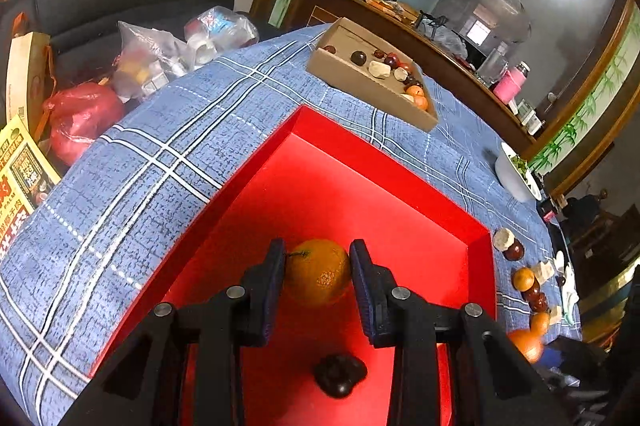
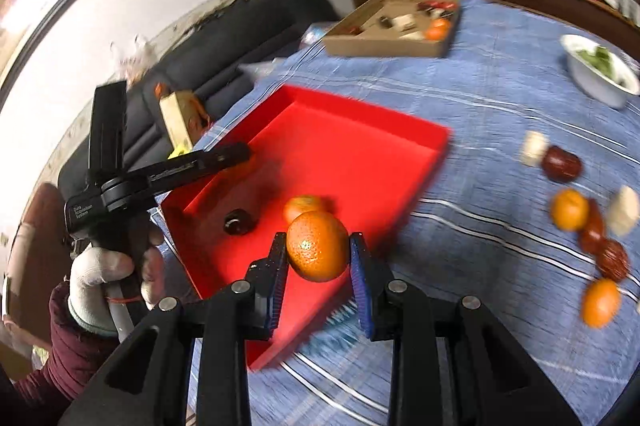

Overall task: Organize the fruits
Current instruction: 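Carry both oranges into the red tray and open both grippers, then grasp an orange with the right gripper while the left gripper grasps another orange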

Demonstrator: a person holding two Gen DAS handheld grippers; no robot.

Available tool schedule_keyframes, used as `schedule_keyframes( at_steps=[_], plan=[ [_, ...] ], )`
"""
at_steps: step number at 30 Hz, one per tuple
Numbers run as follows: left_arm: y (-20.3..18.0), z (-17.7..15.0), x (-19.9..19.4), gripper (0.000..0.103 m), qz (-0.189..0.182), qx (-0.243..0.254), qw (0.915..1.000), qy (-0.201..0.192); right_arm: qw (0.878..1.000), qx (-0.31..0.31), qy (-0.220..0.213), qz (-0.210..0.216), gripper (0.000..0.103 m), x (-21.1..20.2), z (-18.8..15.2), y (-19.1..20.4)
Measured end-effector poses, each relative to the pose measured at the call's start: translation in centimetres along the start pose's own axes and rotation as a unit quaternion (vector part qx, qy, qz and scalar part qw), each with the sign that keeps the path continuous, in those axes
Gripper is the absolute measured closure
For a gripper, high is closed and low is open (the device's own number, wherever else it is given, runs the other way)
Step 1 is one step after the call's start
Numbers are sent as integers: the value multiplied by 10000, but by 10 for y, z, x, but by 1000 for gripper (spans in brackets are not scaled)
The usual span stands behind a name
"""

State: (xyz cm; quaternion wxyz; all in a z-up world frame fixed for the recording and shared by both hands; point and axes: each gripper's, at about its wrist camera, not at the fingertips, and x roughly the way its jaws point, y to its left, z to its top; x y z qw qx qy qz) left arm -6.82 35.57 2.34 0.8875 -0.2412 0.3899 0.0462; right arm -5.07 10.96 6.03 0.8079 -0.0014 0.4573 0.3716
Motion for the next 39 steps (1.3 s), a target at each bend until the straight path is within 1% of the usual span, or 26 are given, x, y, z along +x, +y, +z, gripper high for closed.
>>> schedule_keyframes(
  at_steps=[5,7,9,12,14,16,17,20,21,22,23,25,28,31,34,36,39],
  plan=[
    [5,1,-2,68,-6,-73,10000,-56,9986,1,424,320,74,35,-2,14],
    [6,1,-8,67,-14,-85,9999,-128,9978,-64,566,329,74,49,-3,19],
    [6,-1,-15,67,-18,-79,9998,-195,9976,-109,619,276,73,57,-5,20],
    [5,-2,-29,67,-8,-44,9994,-345,9972,-21,698,283,72,65,-6,20],
    [4,-3,-41,64,-14,-14,9989,-458,9975,3,641,304,60,64,-5,19],
    [3,-3,-51,55,-4,-23,9985,-546,9975,7,595,368,59,62,-5,18],
    [2,-3,-57,55,8,-29,9982,-596,9976,-3,580,369,59,61,-4,19],
    [-2,-5,-72,49,-51,-112,9976,-682,9983,-10,428,404,59,47,-4,20],
    [-3,-6,-76,46,-81,-139,9974,-703,9987,-13,339,383,58,40,-4,19],
    [-6,-8,-81,44,-102,-160,9971,-732,9990,-17,255,359,55,33,-4,18],
    [-10,-11,-85,43,-122,-156,9970,-751,9994,-18,155,311,52,27,-3,16],
    [-18,-16,-89,43,-200,-119,9970,-745,9999,-7,-66,153,48,10,-5,9],
    [-36,-24,-90,43,-348,-18,9973,-643,9994,67,-345,-62,48,-16,-11,-7],
    [-53,-33,-90,43,-512,86,9972,-531,9977,271,-572,-259,48,-45,-21,-33],
    [-74,-40,-89,43,-605,266,9968,-448,9934,506,-817,-624,48,-82,-32,-68],
    [-87,-45,-87,42,-646,386,9964,-399,9880,764,-972,-923,48,-109,-42,-100],
    [-109,-53,-81,42,-740,576,9952,-286,9800,1087,-1091,-1256,48,-138,-55,-138]
  ],
)
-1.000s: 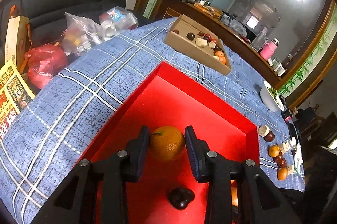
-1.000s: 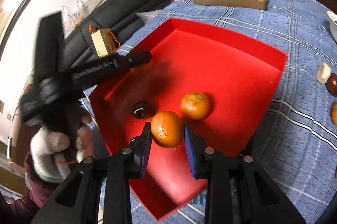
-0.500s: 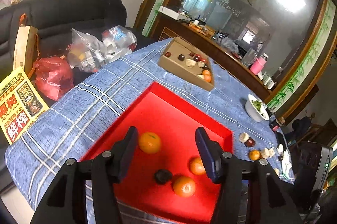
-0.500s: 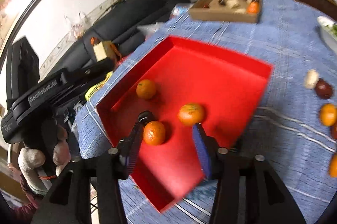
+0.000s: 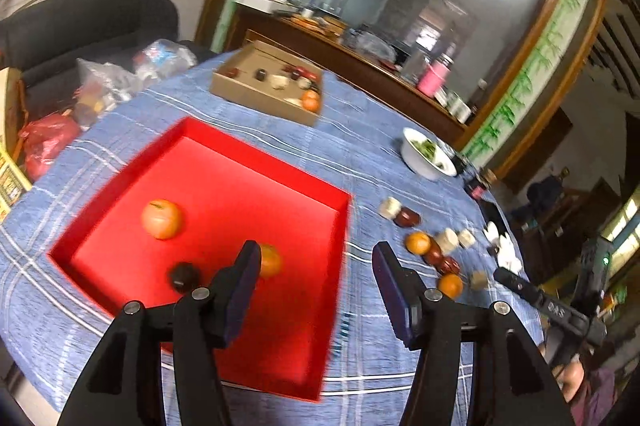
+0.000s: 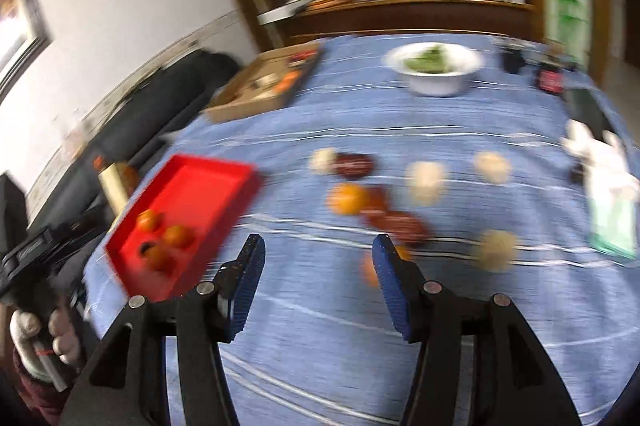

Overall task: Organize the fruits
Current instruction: 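Grasp an orange with the right gripper while the left gripper grasps another orange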

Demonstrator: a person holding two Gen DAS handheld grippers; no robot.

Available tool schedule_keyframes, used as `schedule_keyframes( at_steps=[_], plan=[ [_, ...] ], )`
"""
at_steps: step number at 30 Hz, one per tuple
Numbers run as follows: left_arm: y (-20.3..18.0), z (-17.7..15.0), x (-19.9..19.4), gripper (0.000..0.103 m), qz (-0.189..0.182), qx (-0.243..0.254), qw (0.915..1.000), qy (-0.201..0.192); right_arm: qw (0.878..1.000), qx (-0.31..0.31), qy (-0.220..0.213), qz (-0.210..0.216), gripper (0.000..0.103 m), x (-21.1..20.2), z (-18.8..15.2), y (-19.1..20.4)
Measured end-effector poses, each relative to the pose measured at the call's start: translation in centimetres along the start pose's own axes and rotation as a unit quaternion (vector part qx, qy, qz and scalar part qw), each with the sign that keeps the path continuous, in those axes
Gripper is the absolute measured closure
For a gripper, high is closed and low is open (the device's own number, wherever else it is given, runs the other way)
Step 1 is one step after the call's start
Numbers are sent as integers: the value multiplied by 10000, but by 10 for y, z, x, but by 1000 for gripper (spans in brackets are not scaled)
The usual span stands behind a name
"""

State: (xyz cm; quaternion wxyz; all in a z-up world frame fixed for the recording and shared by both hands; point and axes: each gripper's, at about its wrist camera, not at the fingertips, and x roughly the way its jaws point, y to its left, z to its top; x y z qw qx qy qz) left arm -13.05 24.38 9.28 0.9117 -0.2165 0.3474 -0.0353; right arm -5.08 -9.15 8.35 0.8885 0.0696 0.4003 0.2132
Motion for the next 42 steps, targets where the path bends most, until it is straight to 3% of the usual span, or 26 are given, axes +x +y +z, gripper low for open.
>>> schedule_keyframes(
  at_steps=[3,6,16,18,19,20,21,25,29,35,36,39,42],
  plan=[
    [-16,-5,13,42,-76,124,9998,158,9993,146,12,-354,48,-4,-3,-31],
    [-32,-12,26,42,-134,238,9989,372,9987,187,224,-413,48,11,-8,-42],
    [-71,-14,59,42,-42,682,9959,599,9969,-252,630,-403,49,72,-21,-21],
    [-78,-11,72,42,-114,670,9957,628,9965,-352,622,-432,49,74,-22,-19],
    [-83,-8,82,42,-177,622,9957,669,9964,-379,607,-450,54,75,-23,-18],
    [-86,-6,91,42,-246,568,9956,704,9963,-397,593,-478,66,75,-23,-18],
    [-89,-4,100,42,-338,507,9954,740,9960,-410,584,-536,69,76,-24,-18],
    [-105,2,145,43,-726,265,9920,999,9967,-338,545,-497,69,74,-23,-21],
    [-118,2,185,43,-704,293,9887,1287,9969,-289,564,-467,69,73,-22,-25],
    [-126,-7,210,44,-832,404,9856,1413,9974,-161,616,-348,69,73,-20,-29],
    [-126,-7,211,48,-874,409,9855,1394,9973,-166,619,-356,69,74,-20,-29],
    [-130,-8,210,73,-840,588,9859,1320,9971,-191,622,-386,69,74,-20,-28],
    [-126,-9,209,73,-858,522,9866,1289,9971,-224,618,-395,69,75,-21,-28]
  ],
)
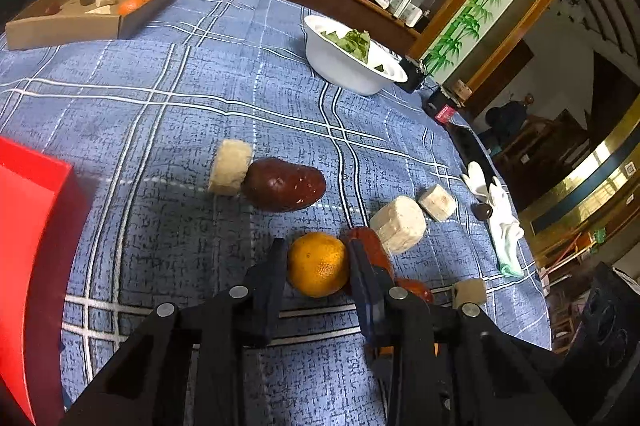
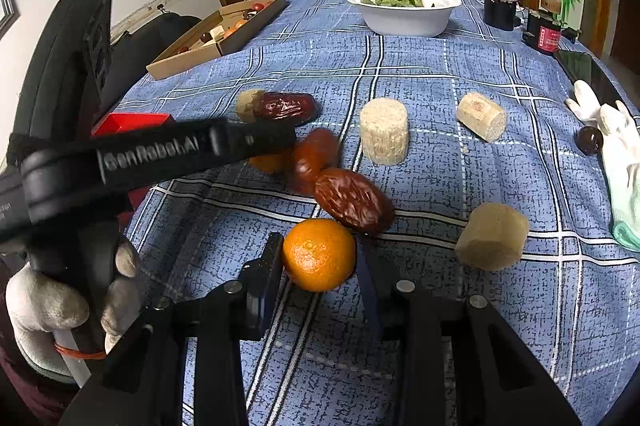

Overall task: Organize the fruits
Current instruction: 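Grasp an orange with the right gripper while the left gripper grasps another orange, then lower both oranges into the red tray and open both grippers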

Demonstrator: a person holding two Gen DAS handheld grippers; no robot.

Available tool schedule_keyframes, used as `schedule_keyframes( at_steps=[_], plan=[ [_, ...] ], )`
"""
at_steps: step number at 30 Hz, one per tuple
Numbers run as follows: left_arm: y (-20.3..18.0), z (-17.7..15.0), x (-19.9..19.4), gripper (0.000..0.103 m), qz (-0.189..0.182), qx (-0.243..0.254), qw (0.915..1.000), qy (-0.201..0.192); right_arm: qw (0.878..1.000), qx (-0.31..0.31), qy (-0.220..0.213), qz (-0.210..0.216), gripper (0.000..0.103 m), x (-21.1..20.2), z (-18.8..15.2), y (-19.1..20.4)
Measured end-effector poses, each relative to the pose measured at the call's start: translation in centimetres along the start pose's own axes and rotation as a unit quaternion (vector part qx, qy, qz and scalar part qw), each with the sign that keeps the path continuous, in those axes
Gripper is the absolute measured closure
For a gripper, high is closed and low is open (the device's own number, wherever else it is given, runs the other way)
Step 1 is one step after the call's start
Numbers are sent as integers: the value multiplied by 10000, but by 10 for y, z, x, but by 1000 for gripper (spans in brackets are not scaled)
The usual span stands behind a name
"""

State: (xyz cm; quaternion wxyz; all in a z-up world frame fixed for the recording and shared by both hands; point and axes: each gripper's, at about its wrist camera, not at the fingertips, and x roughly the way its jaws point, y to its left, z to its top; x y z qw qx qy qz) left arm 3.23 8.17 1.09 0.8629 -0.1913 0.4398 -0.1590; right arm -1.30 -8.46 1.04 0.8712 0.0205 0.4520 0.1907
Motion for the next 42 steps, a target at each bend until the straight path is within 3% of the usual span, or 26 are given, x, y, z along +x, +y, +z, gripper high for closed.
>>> schedule_keyframes(
  at_steps=[6,14,21,26,33,42],
  plan=[
    [5,-3,-33,73,-101,-130,9994,-312,9999,29,-75,66,69,-3,1,-2],
    [23,-27,-116,72,21,-151,9952,-965,9985,59,-389,381,69,-16,2,-2],
    [76,-53,-189,72,627,-539,9838,-1589,9989,155,-447,12,69,-14,0,-6],
    [122,-70,-225,72,1056,-878,9748,-1760,9991,60,-386,161,69,-13,0,4],
    [161,-86,-237,72,1744,-1175,9603,-1832,9972,-430,-319,524,69,-22,8,71],
    [188,-93,-231,72,1795,-1283,9603,-1706,9897,-1106,-7,912,69,0,23,166]
  ],
)
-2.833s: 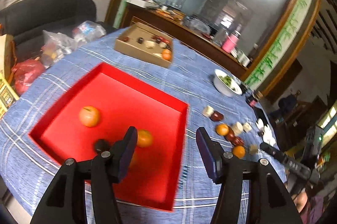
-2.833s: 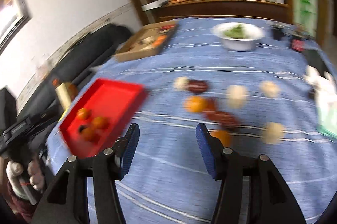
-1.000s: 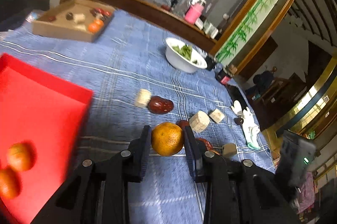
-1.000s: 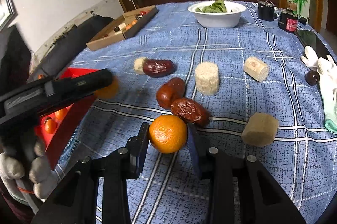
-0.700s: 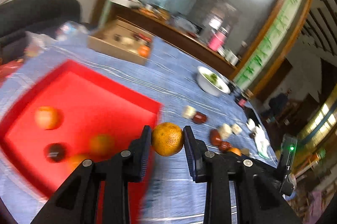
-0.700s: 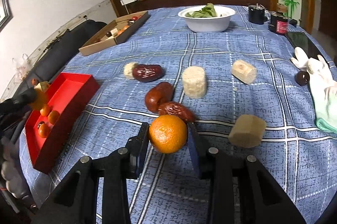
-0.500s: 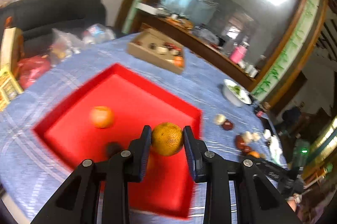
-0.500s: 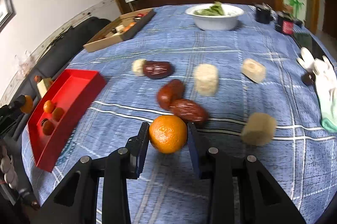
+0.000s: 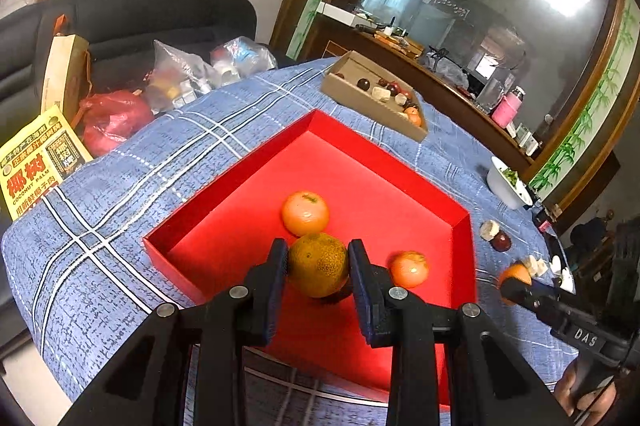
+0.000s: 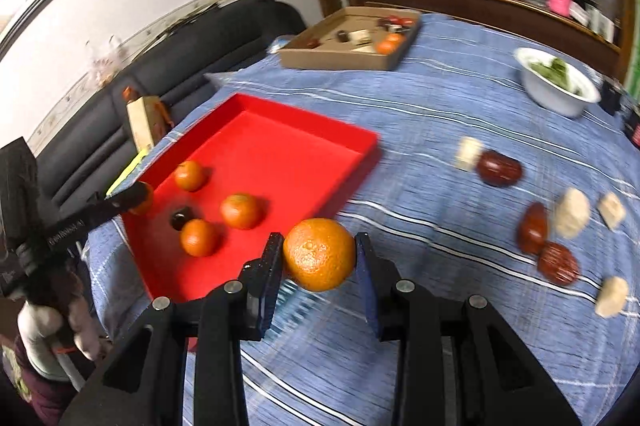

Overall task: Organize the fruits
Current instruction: 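Lower both oranges into the red tray and open both grippers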

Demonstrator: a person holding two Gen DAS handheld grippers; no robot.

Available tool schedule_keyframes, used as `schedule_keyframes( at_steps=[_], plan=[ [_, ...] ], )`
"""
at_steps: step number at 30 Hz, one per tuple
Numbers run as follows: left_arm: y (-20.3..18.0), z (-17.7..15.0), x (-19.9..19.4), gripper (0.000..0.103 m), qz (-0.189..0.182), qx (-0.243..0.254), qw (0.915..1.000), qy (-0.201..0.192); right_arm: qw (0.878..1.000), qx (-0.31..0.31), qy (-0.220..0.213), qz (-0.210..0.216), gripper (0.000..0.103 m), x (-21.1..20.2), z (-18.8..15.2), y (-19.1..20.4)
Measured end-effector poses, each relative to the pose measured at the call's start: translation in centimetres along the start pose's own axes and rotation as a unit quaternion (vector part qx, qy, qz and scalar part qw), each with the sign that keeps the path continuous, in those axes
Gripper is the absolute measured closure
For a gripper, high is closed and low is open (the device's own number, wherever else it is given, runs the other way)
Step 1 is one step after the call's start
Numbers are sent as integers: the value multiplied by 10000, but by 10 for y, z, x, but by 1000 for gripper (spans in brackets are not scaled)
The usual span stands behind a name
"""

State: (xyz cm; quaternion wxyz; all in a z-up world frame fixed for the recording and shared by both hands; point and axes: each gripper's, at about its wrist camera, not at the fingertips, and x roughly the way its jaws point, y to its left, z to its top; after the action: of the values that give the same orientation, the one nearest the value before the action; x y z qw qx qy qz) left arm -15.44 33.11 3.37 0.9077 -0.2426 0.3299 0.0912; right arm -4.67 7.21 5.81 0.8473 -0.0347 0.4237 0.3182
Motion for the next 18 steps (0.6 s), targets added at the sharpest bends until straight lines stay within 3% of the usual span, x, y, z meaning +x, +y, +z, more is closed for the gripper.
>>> schedule_keyframes(
  at_steps=[10,18],
  plan=[
    [-2,-1,11,71,382,387,9985,35,9981,-232,506,246,68,67,42,52],
    [15,6,11,70,246,119,9995,163,9951,-104,937,314,68,118,59,65]
  ],
)
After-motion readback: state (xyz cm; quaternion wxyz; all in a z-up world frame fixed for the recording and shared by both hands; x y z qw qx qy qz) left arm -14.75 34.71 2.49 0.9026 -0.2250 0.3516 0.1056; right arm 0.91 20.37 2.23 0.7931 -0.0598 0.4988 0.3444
